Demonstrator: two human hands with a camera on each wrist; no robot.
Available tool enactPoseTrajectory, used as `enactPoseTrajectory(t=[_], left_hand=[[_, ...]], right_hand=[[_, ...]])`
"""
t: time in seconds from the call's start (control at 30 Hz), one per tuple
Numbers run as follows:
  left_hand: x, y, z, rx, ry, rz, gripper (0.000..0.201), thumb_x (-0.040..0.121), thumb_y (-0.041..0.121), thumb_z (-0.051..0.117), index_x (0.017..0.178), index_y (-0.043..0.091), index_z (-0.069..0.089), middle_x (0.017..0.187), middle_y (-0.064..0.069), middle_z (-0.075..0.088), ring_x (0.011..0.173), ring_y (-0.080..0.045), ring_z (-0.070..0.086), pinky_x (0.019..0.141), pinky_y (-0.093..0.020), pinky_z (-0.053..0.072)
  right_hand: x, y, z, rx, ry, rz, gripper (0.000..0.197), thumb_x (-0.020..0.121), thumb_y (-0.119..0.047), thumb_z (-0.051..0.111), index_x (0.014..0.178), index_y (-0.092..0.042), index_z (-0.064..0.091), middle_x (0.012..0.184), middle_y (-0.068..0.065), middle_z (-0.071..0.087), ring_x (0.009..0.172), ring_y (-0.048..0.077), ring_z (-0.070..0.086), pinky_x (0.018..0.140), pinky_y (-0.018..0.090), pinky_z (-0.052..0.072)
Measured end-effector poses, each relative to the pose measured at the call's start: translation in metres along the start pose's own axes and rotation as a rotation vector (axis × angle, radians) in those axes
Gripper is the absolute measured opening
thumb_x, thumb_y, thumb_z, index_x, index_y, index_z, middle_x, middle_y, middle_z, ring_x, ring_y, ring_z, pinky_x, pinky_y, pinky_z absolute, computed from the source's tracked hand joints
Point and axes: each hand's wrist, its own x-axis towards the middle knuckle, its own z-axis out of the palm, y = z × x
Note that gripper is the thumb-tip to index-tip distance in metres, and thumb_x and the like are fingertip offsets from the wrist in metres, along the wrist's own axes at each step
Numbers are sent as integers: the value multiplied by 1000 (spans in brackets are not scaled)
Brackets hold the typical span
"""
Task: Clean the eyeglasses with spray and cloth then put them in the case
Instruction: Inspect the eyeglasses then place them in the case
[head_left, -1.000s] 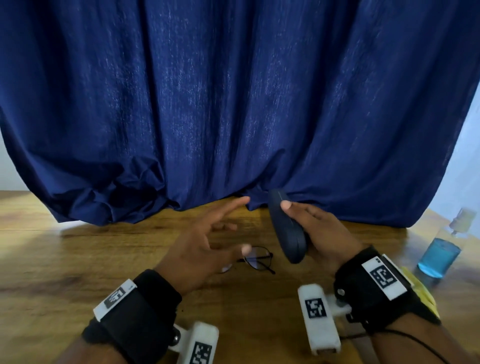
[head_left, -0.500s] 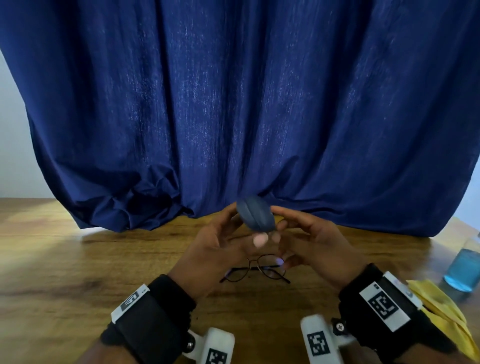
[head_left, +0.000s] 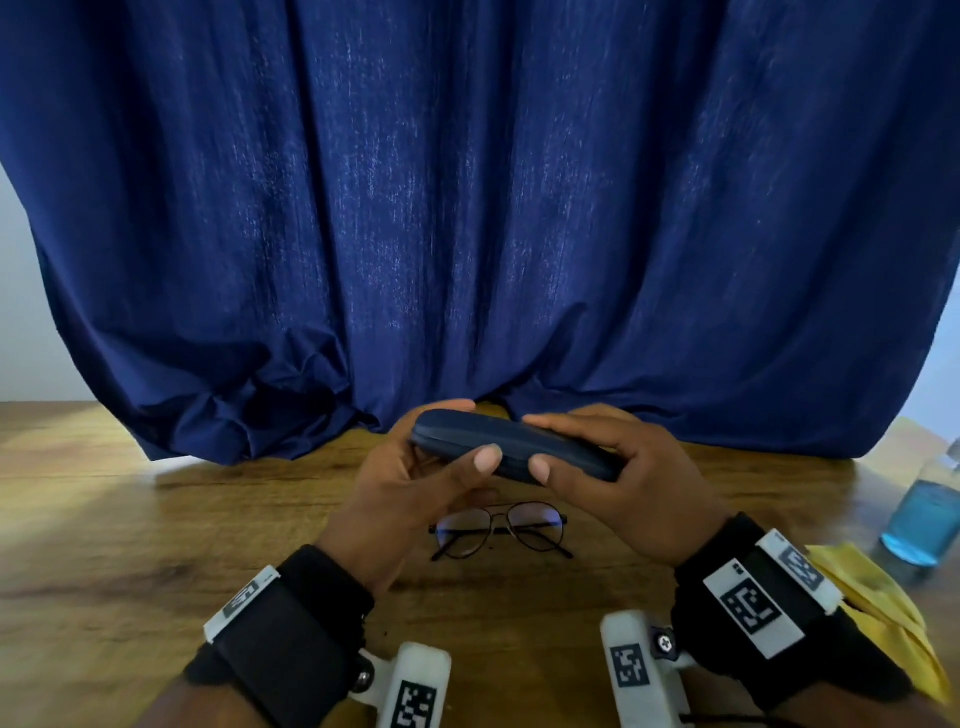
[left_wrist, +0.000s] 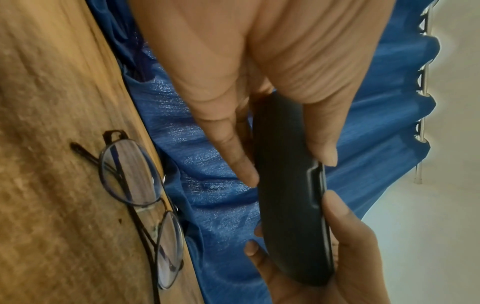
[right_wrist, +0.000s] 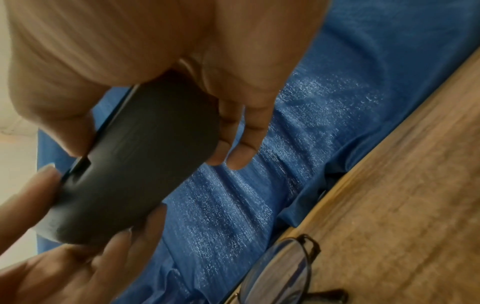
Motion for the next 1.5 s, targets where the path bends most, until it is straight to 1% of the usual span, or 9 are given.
enactPoseTrajectory(t=[0.43, 0.67, 0.77, 0.87, 1.0, 1.13, 1.33, 1.43, 1.5], left_hand=[[0, -3, -6, 181, -11, 74, 60, 70, 19, 81, 126, 16, 60, 115, -9, 75, 109, -26, 72, 88, -32, 61], [-3, -1, -1, 317, -154, 167, 97, 82, 5, 75, 154, 42, 21, 118, -8, 76, 115, -22, 71, 97, -33, 57], [-2, 6, -2, 317, -80, 204, 99, 80, 8, 75, 155, 43, 22, 122, 13, 73, 116, -13, 70, 101, -35, 56], [3, 14, -20, 235, 100, 262, 101, 78, 19, 84, 151, 56, 24, 132, 29, 63, 124, -9, 64, 102, -44, 55], [11, 13, -43, 46, 269, 291, 102, 77, 16, 82, 151, 57, 25, 150, 15, 52, 130, -15, 61, 103, -47, 54], [15, 2, -46, 24, 305, 308, 103, 74, 19, 81, 152, 56, 24, 151, 21, 48, 134, -16, 57, 103, -45, 54], [17, -5, -45, 76, 282, 325, 100, 83, 12, 80, 150, 59, 23, 143, 32, 52, 137, -12, 53, 112, -53, 44], [17, -6, -46, 71, 268, 318, 100, 84, 10, 79, 150, 61, 23, 151, 23, 49, 138, -12, 53, 113, -54, 43], [17, -6, -46, 75, 255, 320, 100, 85, 10, 79, 150, 61, 22, 154, 20, 46, 139, -14, 51, 113, -54, 43]], right_hand=[[-3, 2, 2, 13, 72, 15, 37, 79, -44, 81, 114, -32, 75, 103, -10, 73, 95, 11, 70, 80, 33, 58], [4, 10, -1, 163, 226, 192, 30, 84, -47, 70, 110, -32, 73, 102, -13, 76, 97, 0, 70, 87, 27, 56], [6, 14, 2, 237, 319, 260, 45, 82, -56, 65, 121, -33, 64, 101, -8, 72, 99, 7, 68, 88, 28, 53], [7, 18, -2, 230, 407, 333, 24, 93, -46, 62, 115, -36, 64, 102, -7, 71, 97, 10, 66, 88, 38, 56], [3, 25, 6, 71, 147, 382, 9, 91, -41, 67, 96, -35, 72, 102, -13, 72, 95, 1, 66, 94, 35, 54], [3, 27, 25, -230, -180, 364, 35, 77, -63, 68, 110, -51, 66, 125, -17, 57, 125, 7, 48, 111, 39, 38], [12, 31, 58, -270, -339, 440, 33, 63, -75, 49, 89, -58, 61, 145, -5, 43, 141, 19, 41, 117, 46, 34], [14, 29, 67, -318, -369, 425, 5, 81, -60, 57, 80, -55, 60, 144, -3, 45, 141, 17, 39, 115, 46, 34], [13, 29, 67, -365, -347, 390, 16, 91, -44, 62, 76, -50, 61, 135, -4, 53, 138, 15, 39, 113, 40, 35]])
